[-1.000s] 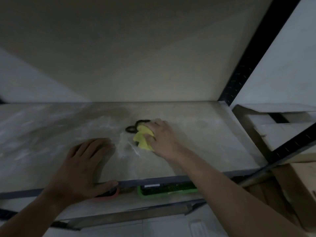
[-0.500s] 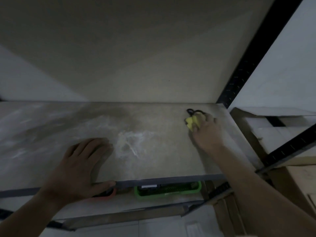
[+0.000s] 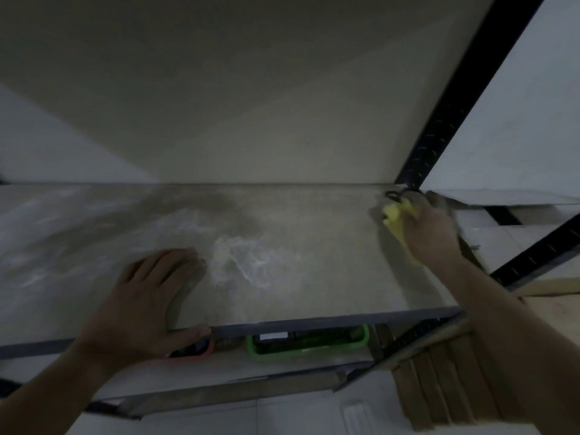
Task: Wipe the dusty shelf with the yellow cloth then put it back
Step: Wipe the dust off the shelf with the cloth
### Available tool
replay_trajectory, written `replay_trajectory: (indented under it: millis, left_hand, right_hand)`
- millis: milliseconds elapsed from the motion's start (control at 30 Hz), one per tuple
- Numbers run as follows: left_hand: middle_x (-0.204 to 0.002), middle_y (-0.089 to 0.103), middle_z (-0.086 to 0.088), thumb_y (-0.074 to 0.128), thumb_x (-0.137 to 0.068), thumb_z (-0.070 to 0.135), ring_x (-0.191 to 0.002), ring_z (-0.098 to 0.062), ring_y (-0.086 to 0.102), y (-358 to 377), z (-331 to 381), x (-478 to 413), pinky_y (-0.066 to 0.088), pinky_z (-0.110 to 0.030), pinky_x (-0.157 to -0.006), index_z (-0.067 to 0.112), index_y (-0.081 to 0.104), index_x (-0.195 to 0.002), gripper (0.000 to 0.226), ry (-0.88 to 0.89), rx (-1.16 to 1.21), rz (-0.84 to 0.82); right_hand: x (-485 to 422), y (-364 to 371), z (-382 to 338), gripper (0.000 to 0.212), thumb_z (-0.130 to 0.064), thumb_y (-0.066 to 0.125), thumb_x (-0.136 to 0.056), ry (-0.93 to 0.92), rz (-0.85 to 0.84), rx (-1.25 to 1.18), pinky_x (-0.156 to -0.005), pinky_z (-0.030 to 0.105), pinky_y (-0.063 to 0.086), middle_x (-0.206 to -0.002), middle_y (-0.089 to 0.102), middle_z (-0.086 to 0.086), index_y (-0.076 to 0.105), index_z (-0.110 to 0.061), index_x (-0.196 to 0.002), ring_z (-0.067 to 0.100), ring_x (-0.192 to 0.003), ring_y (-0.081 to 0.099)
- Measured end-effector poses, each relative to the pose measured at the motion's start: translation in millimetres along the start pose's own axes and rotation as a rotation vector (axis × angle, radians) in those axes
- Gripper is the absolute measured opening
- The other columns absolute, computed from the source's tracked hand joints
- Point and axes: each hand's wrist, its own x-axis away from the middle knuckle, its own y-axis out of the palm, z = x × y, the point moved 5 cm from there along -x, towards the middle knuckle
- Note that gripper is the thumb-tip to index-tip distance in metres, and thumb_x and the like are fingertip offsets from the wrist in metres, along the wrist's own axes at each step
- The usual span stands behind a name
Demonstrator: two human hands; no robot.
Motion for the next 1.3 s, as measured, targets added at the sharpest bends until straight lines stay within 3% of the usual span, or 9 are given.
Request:
replay_trajectory:
  millis: [167, 400, 567, 667, 767, 867, 933, 1133, 1300]
  left_hand:
    - [-0.151, 0.053, -0.011, 0.047, -0.082, 0.083, -0.137, -0.035, 0.051, 0, 0, 0, 0.037, -0.048, -0.106, 0.01, 0.059, -0.142, 0.095, -0.002, -0.011, -0.01]
    - [-0.15, 0.052, -0.011, 0.048, -0.082, 0.082, -0.136, -0.034, 0.049, 0, 1, -1, 0.036, -0.046, -0.106, 0.01, 0.056, -0.145, 0.095, 0.017, -0.01, 0.019]
    - [-0.151, 0.051, -0.01, 0.049, -0.084, 0.082, -0.137, -0.034, 0.05, 1, 0, 1, 0.037, -0.046, -0.107, 0.012, 0.055, -0.146, 0.093, 0.024, -0.007, 0.016]
    - [-0.151, 0.051, -0.01, 0.049, -0.084, 0.082, -0.137, -0.033, 0.05, 1, 0, 1, 0.036, -0.045, -0.108, 0.012, 0.055, -0.145, 0.093, 0.019, 0.001, 0.026]
    - [-0.151, 0.051, -0.009, 0.048, -0.085, 0.084, -0.138, -0.033, 0.049, 2, -2, 2, 0.037, -0.047, -0.109, 0.012, 0.056, -0.144, 0.094, 0.011, -0.002, 0.014]
    - [-0.152, 0.05, -0.009, 0.047, -0.084, 0.086, -0.139, -0.033, 0.048, 3, -4, 3, 0.037, -0.047, -0.109, 0.012, 0.056, -0.145, 0.096, 0.001, -0.01, -0.002]
    - [-0.152, 0.05, -0.009, 0.046, -0.084, 0.086, -0.139, -0.033, 0.047, 2, -4, 2, 0.036, -0.046, -0.11, 0.012, 0.055, -0.145, 0.097, 0.001, -0.012, -0.003]
    - [-0.151, 0.051, -0.01, 0.041, -0.085, 0.087, -0.138, -0.033, 0.049, -2, -2, 2, 0.038, -0.047, -0.109, 0.012, 0.056, -0.144, 0.096, -0.008, -0.002, -0.006]
    - [-0.154, 0.05, -0.008, 0.042, -0.085, 0.086, -0.141, -0.032, 0.048, -5, 1, 3, 0.039, -0.049, -0.111, 0.013, 0.055, -0.146, 0.095, -0.015, -0.001, -0.038]
  right_hand:
    - [1, 27, 42, 0.045, -0.04, 0.043, -0.093, 0.319, -0.067, 0.152, -0.109, 0.055, 0.03, -0.137, 0.042, 0.022, 0.041, -0.016, -0.131, 0.044, -0.127, 0.039]
    - [60, 36, -88, 0.05, -0.036, 0.044, -0.092, -0.131, -0.087, 0.191, -0.095, 0.041, 0.038, -0.135, 0.045, 0.015, 0.041, -0.018, -0.138, 0.035, -0.115, 0.045]
    - [112, 40, -165, 0.038, -0.033, 0.052, -0.092, -0.517, -0.249, -0.14, -0.089, 0.037, 0.042, -0.126, 0.049, 0.001, 0.052, -0.03, -0.13, 0.024, -0.109, 0.046]
    - [82, 17, -127, 0.038, -0.025, 0.055, -0.093, -0.429, -0.165, -0.261, -0.094, 0.037, 0.042, -0.128, 0.054, 0.009, 0.056, -0.023, -0.131, 0.026, -0.109, 0.053]
    - [33, -8, -46, 0.041, -0.028, 0.055, -0.09, -0.183, 0.003, 0.009, -0.09, 0.046, 0.047, -0.121, 0.058, 0.022, 0.055, -0.018, -0.13, 0.04, -0.103, 0.058]
    - [24, -6, 13, 0.041, -0.037, 0.055, -0.091, 0.123, -0.049, 0.144, -0.098, 0.052, 0.041, -0.126, 0.051, 0.025, 0.052, -0.018, -0.126, 0.044, -0.112, 0.049]
    - [41, 9, 11, 0.041, -0.039, 0.048, -0.092, 0.111, -0.103, 0.282, -0.1, 0.053, 0.039, -0.131, 0.046, 0.021, 0.048, -0.016, -0.126, 0.043, -0.115, 0.045]
    - [100, 29, -110, 0.047, -0.035, 0.058, -0.081, -0.043, -0.029, 0.139, -0.086, 0.043, 0.043, -0.125, 0.051, 0.017, 0.051, -0.016, -0.124, 0.036, -0.102, 0.049]
    - [121, 60, -218, 0.041, -0.031, 0.052, -0.09, -0.325, -0.232, -0.094, -0.094, 0.038, 0.04, -0.132, 0.042, 0.007, 0.047, -0.027, -0.13, 0.028, -0.114, 0.044]
